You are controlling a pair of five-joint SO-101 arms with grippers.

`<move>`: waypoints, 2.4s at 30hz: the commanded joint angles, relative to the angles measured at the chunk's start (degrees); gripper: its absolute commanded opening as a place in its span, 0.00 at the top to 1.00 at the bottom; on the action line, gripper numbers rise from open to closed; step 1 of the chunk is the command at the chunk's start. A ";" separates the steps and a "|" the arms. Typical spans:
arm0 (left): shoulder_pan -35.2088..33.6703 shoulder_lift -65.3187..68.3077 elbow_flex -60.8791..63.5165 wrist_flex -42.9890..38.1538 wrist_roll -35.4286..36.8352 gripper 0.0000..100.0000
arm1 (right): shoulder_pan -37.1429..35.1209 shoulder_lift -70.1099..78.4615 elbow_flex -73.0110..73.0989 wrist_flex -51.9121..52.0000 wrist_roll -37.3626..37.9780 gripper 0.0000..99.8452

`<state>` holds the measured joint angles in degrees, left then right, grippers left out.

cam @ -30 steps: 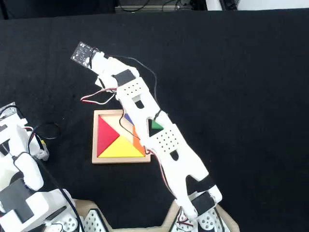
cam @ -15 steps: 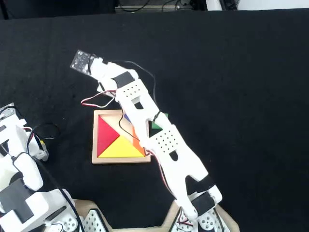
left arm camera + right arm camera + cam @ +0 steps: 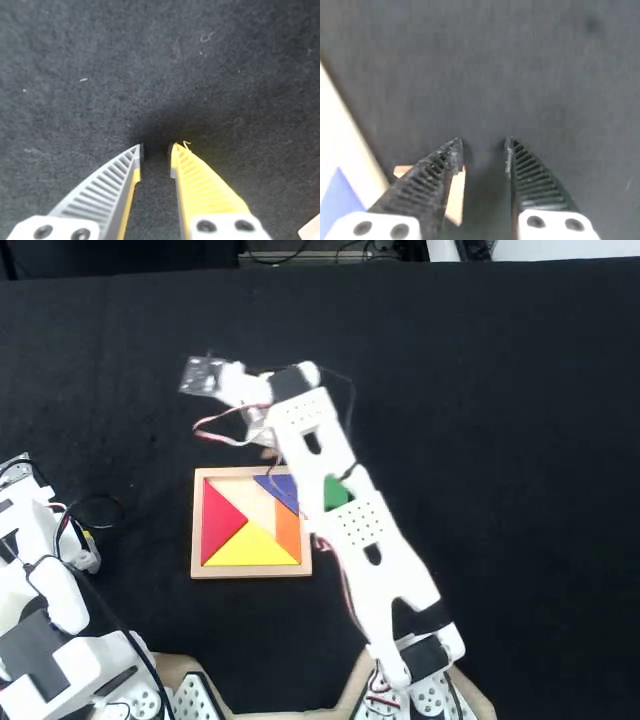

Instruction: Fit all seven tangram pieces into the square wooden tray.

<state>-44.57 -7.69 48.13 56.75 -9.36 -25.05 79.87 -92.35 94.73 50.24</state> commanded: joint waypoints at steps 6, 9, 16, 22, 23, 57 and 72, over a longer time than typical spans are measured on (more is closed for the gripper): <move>-1.89 -0.88 0.04 -0.79 0.09 0.89 | 4.66 -8.04 -3.47 4.75 1.85 0.89; -1.98 -0.88 0.13 -0.79 0.09 0.89 | 5.80 -11.91 -3.12 6.51 1.58 0.87; -1.98 -0.88 0.04 -0.79 0.09 0.89 | 8.18 -16.48 -0.40 6.68 -10.90 0.77; -1.98 -0.88 0.04 -0.79 0.09 0.89 | 7.91 -24.13 20.88 6.68 -11.52 0.71; -1.98 -0.88 0.13 -0.79 0.09 0.89 | 7.91 -26.68 26.33 6.59 -7.82 0.71; -1.98 -0.79 0.13 -0.79 0.09 0.89 | 2.11 -22.11 33.01 3.25 28.66 0.72; -1.98 -0.62 0.04 -0.79 0.09 0.89 | 6.07 -20.88 31.78 4.04 31.56 0.76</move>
<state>-44.57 -7.69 48.13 56.75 -9.36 -20.04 59.56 -57.98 97.71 80.75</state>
